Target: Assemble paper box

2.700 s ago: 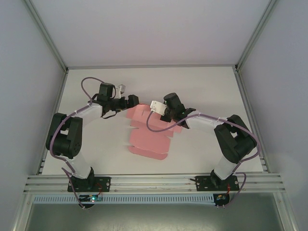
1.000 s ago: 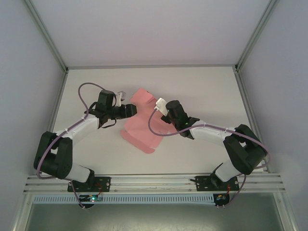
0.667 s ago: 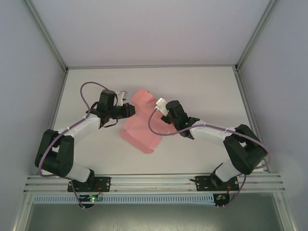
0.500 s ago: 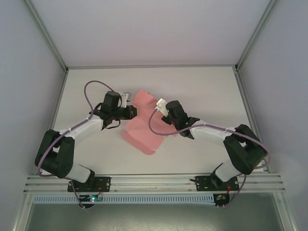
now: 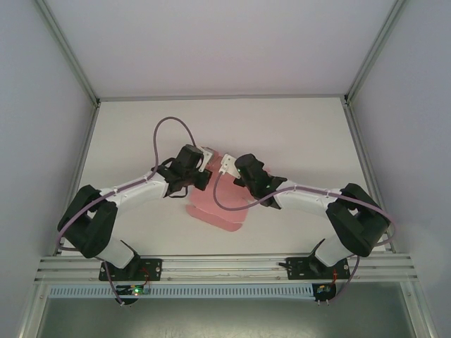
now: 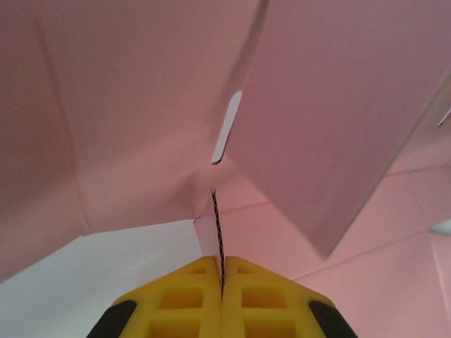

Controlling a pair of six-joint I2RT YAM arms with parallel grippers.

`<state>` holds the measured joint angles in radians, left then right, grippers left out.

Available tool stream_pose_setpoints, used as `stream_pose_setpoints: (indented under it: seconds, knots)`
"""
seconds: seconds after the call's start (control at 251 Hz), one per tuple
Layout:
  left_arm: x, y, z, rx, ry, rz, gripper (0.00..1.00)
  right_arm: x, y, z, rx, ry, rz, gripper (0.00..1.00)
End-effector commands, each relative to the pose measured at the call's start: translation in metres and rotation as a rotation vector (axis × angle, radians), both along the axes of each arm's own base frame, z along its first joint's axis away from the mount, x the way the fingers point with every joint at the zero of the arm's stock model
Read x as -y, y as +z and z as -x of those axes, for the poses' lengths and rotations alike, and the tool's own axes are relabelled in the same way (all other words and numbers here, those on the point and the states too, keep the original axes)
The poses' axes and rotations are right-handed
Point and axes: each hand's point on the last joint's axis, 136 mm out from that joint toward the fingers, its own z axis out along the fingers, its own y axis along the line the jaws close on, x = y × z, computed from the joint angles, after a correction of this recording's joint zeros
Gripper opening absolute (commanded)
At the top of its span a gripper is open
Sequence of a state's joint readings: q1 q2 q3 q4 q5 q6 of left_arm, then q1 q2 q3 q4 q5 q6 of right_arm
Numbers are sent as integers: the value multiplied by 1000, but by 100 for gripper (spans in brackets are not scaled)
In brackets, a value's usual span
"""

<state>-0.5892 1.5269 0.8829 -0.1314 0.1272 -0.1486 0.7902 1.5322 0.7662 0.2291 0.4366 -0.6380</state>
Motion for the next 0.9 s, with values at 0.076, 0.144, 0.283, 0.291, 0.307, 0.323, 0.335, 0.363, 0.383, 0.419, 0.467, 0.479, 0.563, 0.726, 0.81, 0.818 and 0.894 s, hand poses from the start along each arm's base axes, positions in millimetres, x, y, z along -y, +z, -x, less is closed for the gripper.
stream_pose_setpoints:
  seconds: [0.076, 0.144, 0.283, 0.291, 0.307, 0.323, 0.335, 0.363, 0.383, 0.419, 0.467, 0.479, 0.563, 0.726, 0.81, 0.818, 0.894]
  knots:
    - [45, 35, -2, 98, -121, 166, 5, -42, 6, 18, 65, 186, -46, 0]
    - [46, 33, -3, 85, -107, 176, 8, -43, 5, 19, 75, 190, -47, 0]
    - [31, 26, -7, 65, -23, 125, 22, -30, 10, 11, 137, 137, 3, 0]
    - [29, 26, -8, 67, -13, 121, 25, -29, 9, 10, 139, 135, 10, 0]
    - [24, 25, -9, 65, 7, 110, 33, -26, 9, 9, 145, 127, 23, 0]
    - [20, 25, -10, 60, 28, 99, 44, -24, 9, 8, 148, 122, 35, 0]
    - [16, 25, -11, 57, 44, 93, 54, -22, 10, 7, 152, 117, 41, 0]
    - [7, 26, -11, 40, 82, 77, 66, -17, 9, 6, 156, 109, 58, 0]
    - [2, 28, -10, 27, 101, 68, 69, -13, 9, 4, 162, 101, 71, 0]
    - [-7, 32, -8, 5, 131, 57, 77, -8, 9, 3, 164, 93, 84, 0]
    - [-15, 42, -2, -2, 143, 60, 87, -2, 10, 0, 163, 84, 92, 0]
    - [-17, 45, 0, 0, 145, 62, 90, -1, 9, 0, 162, 82, 94, 0]
    - [-27, 70, 6, 34, 177, 93, 100, 5, 8, -2, 155, 74, 99, 0]
    - [-59, 111, -1, 122, 312, 147, 100, 6, 7, -4, 162, 81, 111, 0]
    - [-91, 114, -17, 97, 463, 179, 100, 5, 6, -6, 166, 85, 127, 0]
    - [-95, 113, -18, 92, 478, 186, 100, 5, 6, -6, 168, 85, 128, 0]
    - [-129, 103, -36, 51, 630, 215, 100, 3, 7, -6, 169, 92, 126, 0]
